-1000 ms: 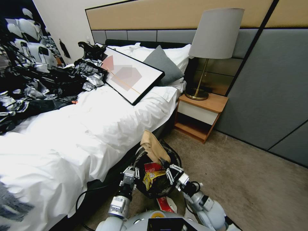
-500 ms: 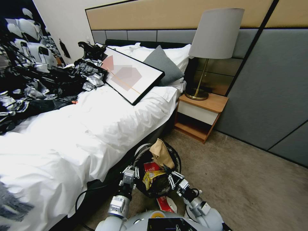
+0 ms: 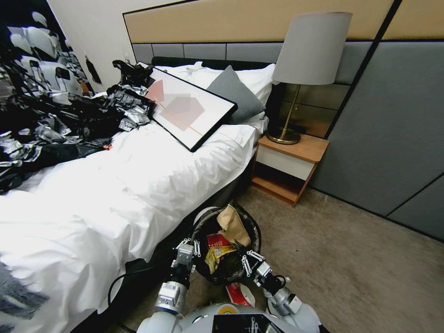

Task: Pick up the trash bin, then pick up the garbage from the floor and place it into the trash bin.

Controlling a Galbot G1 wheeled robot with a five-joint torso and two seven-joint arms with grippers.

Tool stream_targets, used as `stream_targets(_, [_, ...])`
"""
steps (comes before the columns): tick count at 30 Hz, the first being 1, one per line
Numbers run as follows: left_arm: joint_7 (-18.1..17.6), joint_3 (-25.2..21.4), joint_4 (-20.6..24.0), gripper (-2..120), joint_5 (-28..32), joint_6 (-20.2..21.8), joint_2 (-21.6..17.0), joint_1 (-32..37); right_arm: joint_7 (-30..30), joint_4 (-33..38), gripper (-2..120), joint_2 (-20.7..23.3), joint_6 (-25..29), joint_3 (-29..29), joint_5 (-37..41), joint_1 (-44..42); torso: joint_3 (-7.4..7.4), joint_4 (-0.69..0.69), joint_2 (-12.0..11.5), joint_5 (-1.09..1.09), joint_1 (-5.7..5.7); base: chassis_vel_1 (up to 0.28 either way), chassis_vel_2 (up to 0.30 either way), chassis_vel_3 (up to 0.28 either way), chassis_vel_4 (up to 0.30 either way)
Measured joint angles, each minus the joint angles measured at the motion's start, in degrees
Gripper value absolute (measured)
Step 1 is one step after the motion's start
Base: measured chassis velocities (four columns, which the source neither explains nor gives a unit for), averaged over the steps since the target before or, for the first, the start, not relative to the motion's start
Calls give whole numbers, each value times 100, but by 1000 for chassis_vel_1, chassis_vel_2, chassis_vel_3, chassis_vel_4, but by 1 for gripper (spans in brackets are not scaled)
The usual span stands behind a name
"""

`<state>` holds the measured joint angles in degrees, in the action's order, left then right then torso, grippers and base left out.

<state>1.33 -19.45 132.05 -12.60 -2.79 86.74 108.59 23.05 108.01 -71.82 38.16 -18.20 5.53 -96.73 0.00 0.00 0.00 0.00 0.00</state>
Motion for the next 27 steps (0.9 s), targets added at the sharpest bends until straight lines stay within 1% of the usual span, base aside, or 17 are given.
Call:
stream_targets(1, [0, 3, 0, 1, 0, -1, 2, -1, 6, 20, 31, 3, 5, 4, -19, -11, 0, 0, 0, 0, 0, 0, 0, 0, 0])
stream_targets(2, [1, 7, 0, 1, 0, -1, 4, -3, 9, 23, 34, 5, 9, 6, -30, -17, 0, 0, 0, 0, 0, 0, 0, 0, 0])
stream_targets(4, [1, 8, 0, 1, 0, -1, 4, -3, 10, 23, 36, 6, 11, 7, -34, -19, 0, 0, 0, 0, 0, 0, 0, 0, 0])
stream_targets(5, [0, 10, 0, 1, 0, -1, 4, -7, 14, 31, 46, 13, 18, 15, -66, -40, 0, 0, 0, 0, 0, 0, 0, 0, 0])
stream_targets(6, [0, 10, 0, 1, 1, -1, 5, -10, 16, 41, 51, 23, 27, 21, -91, -60, 0, 0, 0, 0, 0, 0, 0, 0, 0])
stream_targets(7, [0, 10, 0, 1, 1, -1, 5, -10, 16, 41, 51, 23, 27, 21, -91, -60, 0, 0, 0, 0, 0, 0, 0, 0, 0])
stream_targets(8, [0, 10, 0, 1, 3, -1, 4, -11, 18, 46, 54, 29, 37, 25, -118, -74, 0, 0, 0, 0, 0, 0, 0, 0, 0])
stream_targets(10, [0, 10, 0, 1, 7, 3, 0, -13, 36, 83, 66, 40, 71, 33, -176, -110, 0, 0, 0, 0, 0, 0, 0, 0, 0])
stream_targets(12, [0, 10, 0, 1, 8, 5, 0, -13, 37, 88, 68, 41, 73, 33, -179, -113, 0, 0, 0, 0, 0, 0, 0, 0, 0])
stream_targets(13, [0, 10, 0, 1, 9, 18, -1, -14, 51, 122, 76, 42, 90, 33, -201, -131, 0, 0, 0, 0, 0, 0, 0, 0, 0])
stream_targets(14, [0, 9, 0, 1, 9, 33, -1, -15, 61, 152, 79, 43, 109, 30, -222, -153, 0, 0, 0, 0, 0, 0, 0, 0, 0])
stream_targets(16, [0, 9, 0, 1, 9, 38, 0, -15, 66, 161, 81, 44, 116, 30, -229, -161, 0, 0, 0, 0, 0, 0, 0, 0, 0])
stream_targets(17, [-2, 9, 0, 1, 9, 70, 4, -22, 103, 223, 91, 51, 163, 17, -266, -226, 0, 0, 0, 0, 0, 0, 0, 0, 0])
stream_targets(18, [-3, 8, -1, 1, 9, 86, 6, -27, 128, 256, 95, 58, 189, 4, -284, -259, 0, 0, 0, 0, 0, 0, 0, 0, 0])
stream_targets(19, [-3, 8, -1, 1, 9, 86, 6, -27, 128, 256, 95, 58, 189, 4, -284, -259, 0, 0, 0, 0, 0, 0, 0, 0, 0])
stream_targets(23, [-10, 3, -23, 1, 9, 134, 15, -42, 243, 512, 108, 87, 289, -100, -310, -416, 0, 0, 0, 0, 0, 0, 0, 0, 0])
stream_targets(27, [-13, 3, -25, 1, 9, 161, 16, -49, 299, 642, 111, 95, 320, -141, -308, -466, 0, 0, 0, 0, 0, 0, 0, 0, 0])
